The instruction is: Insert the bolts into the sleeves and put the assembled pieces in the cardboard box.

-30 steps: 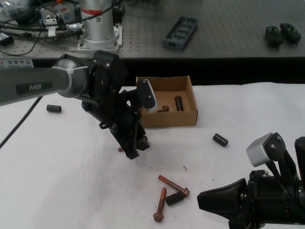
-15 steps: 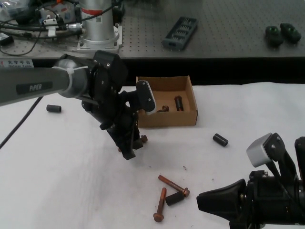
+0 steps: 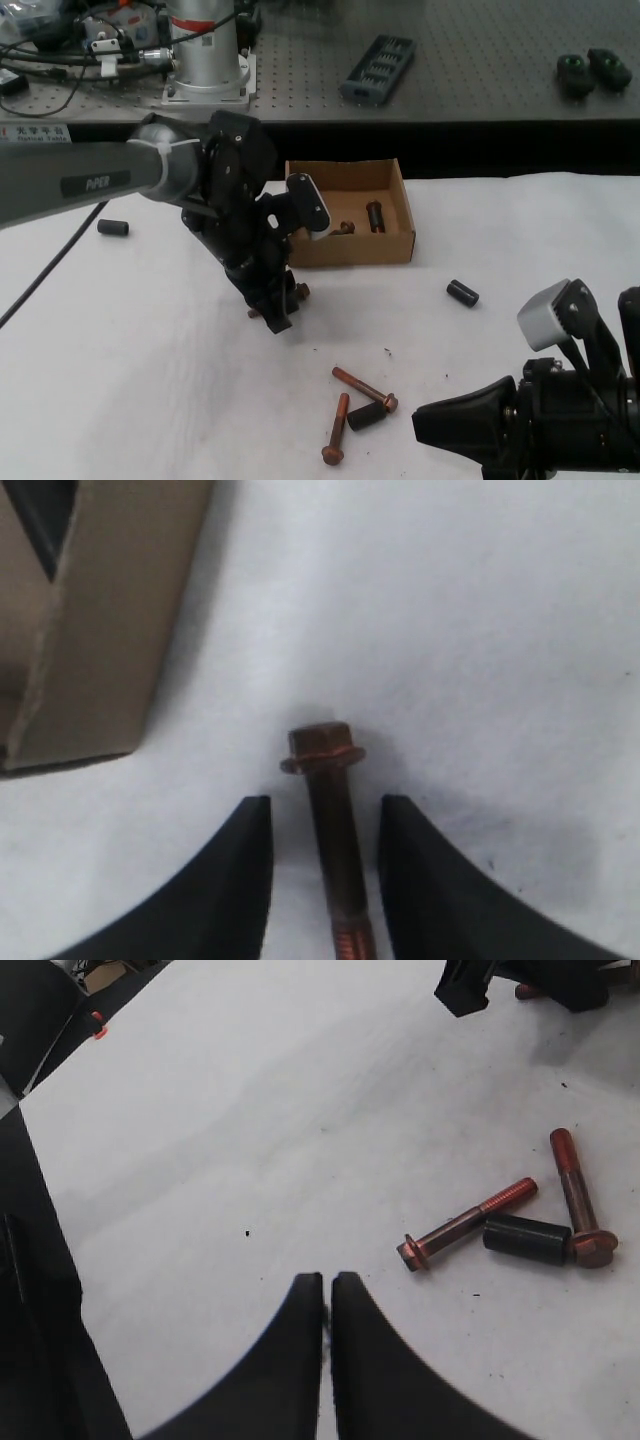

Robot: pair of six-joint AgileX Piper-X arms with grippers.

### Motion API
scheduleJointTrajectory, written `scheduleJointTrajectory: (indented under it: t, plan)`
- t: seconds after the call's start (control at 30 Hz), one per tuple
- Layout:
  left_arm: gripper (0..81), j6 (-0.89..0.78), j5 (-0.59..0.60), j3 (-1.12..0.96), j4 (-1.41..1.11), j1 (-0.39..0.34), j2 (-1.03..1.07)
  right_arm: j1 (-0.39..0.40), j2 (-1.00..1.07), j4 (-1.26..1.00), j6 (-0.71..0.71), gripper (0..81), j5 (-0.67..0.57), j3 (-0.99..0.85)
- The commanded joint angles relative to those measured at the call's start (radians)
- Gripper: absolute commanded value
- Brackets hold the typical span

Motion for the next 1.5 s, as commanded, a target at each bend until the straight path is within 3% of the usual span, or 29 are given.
scheduleJointTrajectory:
  t: [0.0, 0.53, 0.73, 1.07, 1.3, 1.47]
  plan:
    - [20.0, -0.011, -0.085, -0.022, 0.024, 0.000, 0.025, -0.005, -0.010, 0.005, 0.000, 4.3, -0.014, -0.003]
    - [19.8, -0.048, -0.171, -0.022, 0.100, -0.002, 0.025, -0.005, -0.010, 0.005, 0.000, 4.3, -0.019, -0.003]
    - [7.1, -0.052, -0.160, -0.022, 0.100, -0.002, 0.025, -0.005, -0.010, 0.005, 0.000, 4.3, -0.022, -0.003]
    - [4.9, -0.288, 0.070, -0.025, 0.028, -0.002, 0.002, -0.006, -0.010, 0.005, 0.000, 4.3, -0.014, -0.003]
    - [4.0, -0.447, 0.248, -0.025, -0.011, 0.003, -0.091, -0.008, -0.010, 0.005, 0.045, 4.3, 0.172, -0.014]
    - [4.0, -0.470, 0.316, -0.004, -0.030, 0.015, -0.182, -0.072, -0.010, 0.028, 0.045, 4.3, 0.196, -0.071]
